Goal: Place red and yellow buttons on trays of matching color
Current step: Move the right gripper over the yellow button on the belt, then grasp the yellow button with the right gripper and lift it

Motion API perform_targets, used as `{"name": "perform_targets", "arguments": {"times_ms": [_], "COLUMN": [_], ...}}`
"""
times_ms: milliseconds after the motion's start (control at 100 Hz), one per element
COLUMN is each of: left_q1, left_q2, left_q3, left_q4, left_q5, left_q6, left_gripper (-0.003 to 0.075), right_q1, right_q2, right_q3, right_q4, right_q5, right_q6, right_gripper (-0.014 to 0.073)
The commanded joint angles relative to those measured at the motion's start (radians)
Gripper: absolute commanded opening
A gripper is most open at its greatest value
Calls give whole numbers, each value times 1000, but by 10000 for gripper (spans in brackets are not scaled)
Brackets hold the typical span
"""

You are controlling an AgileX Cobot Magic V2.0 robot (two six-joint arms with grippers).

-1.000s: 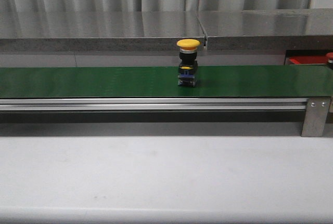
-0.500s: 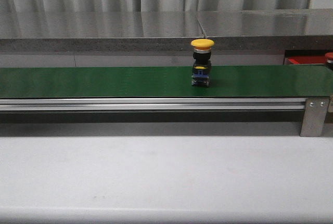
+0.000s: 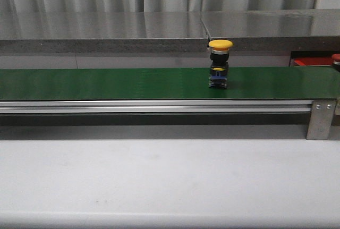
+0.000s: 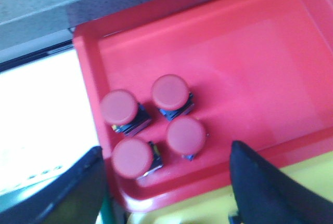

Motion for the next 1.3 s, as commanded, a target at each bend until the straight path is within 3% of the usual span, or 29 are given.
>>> {"name": "perform_targets", "arguments": {"times_ms": [0,570,950,1290], "left_q1": [-2,-2,-2,-2], "left_q2": [4,4,4,4], "left_q3": [-27,-27,-27,-27], "left_q4": [-9,-9,-9,-9], "left_q5": [-78,-78,-78,-78], "left_q6": [-9,-9,-9,-9], "left_gripper": [-20,-20,-20,-20], "right_q1": [15,195,356,424], "right_q2": [-105,-231,-226,-130], "right_q3": [-5,21,21,21], "right_q4": [-6,-6,-6,118], "right_q5": [-10,263,340,385], "right_q6": [-19,-131,-197,-378], "right_gripper": [511,511,511,511]}}
